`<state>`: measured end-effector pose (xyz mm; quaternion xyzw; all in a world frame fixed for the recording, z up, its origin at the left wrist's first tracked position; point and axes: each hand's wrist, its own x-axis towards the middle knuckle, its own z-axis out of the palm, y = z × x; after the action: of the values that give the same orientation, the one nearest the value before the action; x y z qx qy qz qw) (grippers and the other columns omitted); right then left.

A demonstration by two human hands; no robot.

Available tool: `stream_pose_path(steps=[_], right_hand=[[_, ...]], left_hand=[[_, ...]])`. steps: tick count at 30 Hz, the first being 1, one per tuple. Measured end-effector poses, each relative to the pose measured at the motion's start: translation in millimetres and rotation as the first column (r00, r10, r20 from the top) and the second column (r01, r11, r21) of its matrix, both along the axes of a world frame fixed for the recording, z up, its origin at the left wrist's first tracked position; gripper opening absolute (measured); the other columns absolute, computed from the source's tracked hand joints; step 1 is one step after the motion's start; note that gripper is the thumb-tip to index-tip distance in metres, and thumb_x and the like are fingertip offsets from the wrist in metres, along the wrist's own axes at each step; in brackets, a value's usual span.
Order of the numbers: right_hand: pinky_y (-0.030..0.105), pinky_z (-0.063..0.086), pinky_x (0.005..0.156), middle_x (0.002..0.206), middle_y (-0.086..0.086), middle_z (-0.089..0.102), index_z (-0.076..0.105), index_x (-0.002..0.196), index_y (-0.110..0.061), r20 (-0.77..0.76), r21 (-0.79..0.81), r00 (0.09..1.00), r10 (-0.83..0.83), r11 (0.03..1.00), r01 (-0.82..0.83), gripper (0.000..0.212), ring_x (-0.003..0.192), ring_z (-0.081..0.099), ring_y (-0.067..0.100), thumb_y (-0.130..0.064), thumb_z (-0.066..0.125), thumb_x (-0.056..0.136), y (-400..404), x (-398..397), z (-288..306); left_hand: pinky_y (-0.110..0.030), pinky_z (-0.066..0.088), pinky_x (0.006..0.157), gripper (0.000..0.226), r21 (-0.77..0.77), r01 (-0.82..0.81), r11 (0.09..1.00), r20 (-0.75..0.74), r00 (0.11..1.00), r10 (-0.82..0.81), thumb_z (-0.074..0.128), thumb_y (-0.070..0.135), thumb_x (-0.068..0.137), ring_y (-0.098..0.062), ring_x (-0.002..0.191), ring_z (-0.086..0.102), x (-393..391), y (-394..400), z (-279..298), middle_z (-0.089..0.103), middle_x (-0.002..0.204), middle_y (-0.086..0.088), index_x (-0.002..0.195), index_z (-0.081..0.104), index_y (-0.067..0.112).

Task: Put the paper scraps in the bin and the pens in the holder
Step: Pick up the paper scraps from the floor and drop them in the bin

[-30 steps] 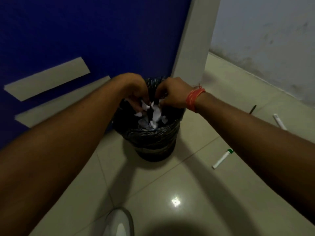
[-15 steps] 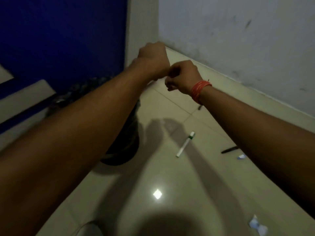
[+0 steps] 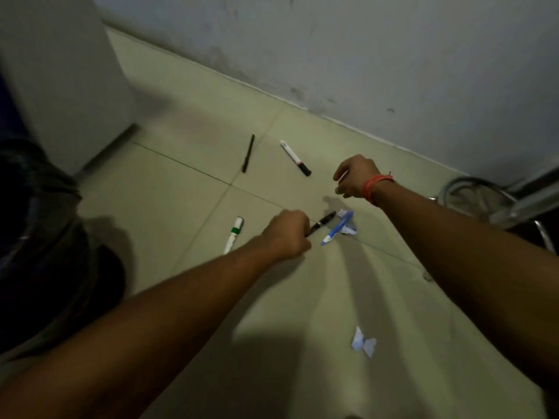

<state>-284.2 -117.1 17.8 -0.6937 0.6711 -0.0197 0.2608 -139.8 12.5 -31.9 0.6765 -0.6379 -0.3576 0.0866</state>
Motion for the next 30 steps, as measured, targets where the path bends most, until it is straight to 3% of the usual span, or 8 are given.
stream_pose_path(steps=[2,5,11,15,19,22,26,30], right_hand=[[0.038,0.057,0.089,0.104,0.018,0.073,0.072,0.101,-0.005,-0.121,0.055,0.992,0.039,0.998,-0.033,0.03,0.092,0.071,0.031,-0.002,0.08,0.073,-1.1,-14.5,-20.1],[0.031,0.053,0.089,0.107,0.014,0.072,0.072,0.107,-0.008,-0.229,0.102,0.968,0.101,0.992,-0.079,0.037,0.101,0.068,0.029,-0.011,0.082,0.072,-0.3,-29.7,-51.4],[0.028,0.053,0.078,0.097,0.013,0.074,0.076,0.095,-0.015,-0.325,0.083,0.92,0.218,0.976,-0.202,0.029,0.09,0.069,0.031,-0.013,0.081,0.067,2.6,-42.0,-93.0],[0.025,0.046,0.073,0.094,0.014,0.074,0.075,0.09,-0.014,-0.303,0.011,0.92,0.248,0.967,-0.256,0.02,0.087,0.068,0.033,-0.012,0.076,0.07,2.8,-53.9,-96.1],[0.031,0.047,0.078,0.096,0.015,0.071,0.075,0.093,-0.009,-0.178,-0.136,0.968,0.174,0.97,-0.2,0.015,0.09,0.065,0.033,-0.014,0.065,0.083,14.4,-75.7,-77.0],[0.031,0.051,0.077,0.089,0.008,0.069,0.076,0.084,-0.012,-0.126,-0.099,0.976,0.178,0.977,-0.19,0.009,0.081,0.065,0.027,-0.018,0.073,0.078,43.4,-94.9,-76.4],[0.038,0.055,0.082,0.094,0.011,0.073,0.074,0.077,-0.007,-0.13,-0.066,0.96,0.246,0.964,-0.256,0.009,0.089,0.068,0.031,-0.008,0.065,0.078,68.0,-97.8,-93.6],[0.028,0.047,0.089,0.111,0.01,0.071,0.075,0.096,-0.01,-0.188,-0.05,0.953,0.239,0.966,-0.252,0.017,0.104,0.066,0.028,-0.015,0.062,0.087,65.1,-91.6,-105.0]], left_hand=[[-0.029,0.052,0.083,0.032,0.032,0.101,0.994,-0.029,0.995,-0.1,0.07,0.024,0.077,-0.027,0.099,0.067,-19.7,14.3,-23.1,0.069,0.108,-0.008,0.109,0.069,0.019],[-0.03,0.052,0.085,0.028,0.019,0.162,0.987,-0.057,0.985,-0.16,0.065,0.023,0.081,-0.027,0.1,0.065,-39.2,20.7,-46.4,0.069,0.107,-0.007,0.109,0.068,0.019],[-0.032,0.047,0.084,0.032,-0.089,0.385,0.919,-0.041,0.92,-0.39,0.06,0.03,0.088,-0.027,0.104,0.061,-73.2,25.4,-50.2,0.067,0.11,-0.009,0.115,0.064,0.014],[-0.038,0.049,0.087,0.048,-0.181,0.624,0.76,-0.084,0.76,-0.644,0.063,0.035,0.088,-0.032,0.107,0.058,-105.0,56.4,-56.2,0.058,0.119,-0.013,0.131,0.056,0.017],[-0.048,0.045,0.093,0.054,-0.242,0.799,0.55,0.172,0.593,-0.786,0.058,0.035,0.09,-0.039,0.124,0.047,-122.8,92.5,-75.5,0.044,0.144,-0.021,0.141,0.049,0.02],[-0.046,0.053,0.081,0.038,-0.256,0.86,0.442,0.395,0.51,-0.764,0.04,0.017,0.089,-0.042,0.106,0.062,-129.9,121.6,-93.9,0.061,0.125,-0.023,0.108,0.071,0.012],[-0.04,0.055,0.066,0.01,-0.189,0.923,0.335,0.58,0.38,-0.721,0.064,0.009,0.072,-0.041,0.086,0.068,-133.4,145.8,-98.2,0.069,0.108,-0.027,0.073,0.073,0.01],[-0.037,0.059,0.053,0.032,-0.051,0.906,0.421,0.609,0.362,-0.705,0.049,0.006,0.068,-0.041,0.079,0.073,-131.6,159.9,-87.3,0.074,0.098,-0.026,0.067,0.079,0.014]])
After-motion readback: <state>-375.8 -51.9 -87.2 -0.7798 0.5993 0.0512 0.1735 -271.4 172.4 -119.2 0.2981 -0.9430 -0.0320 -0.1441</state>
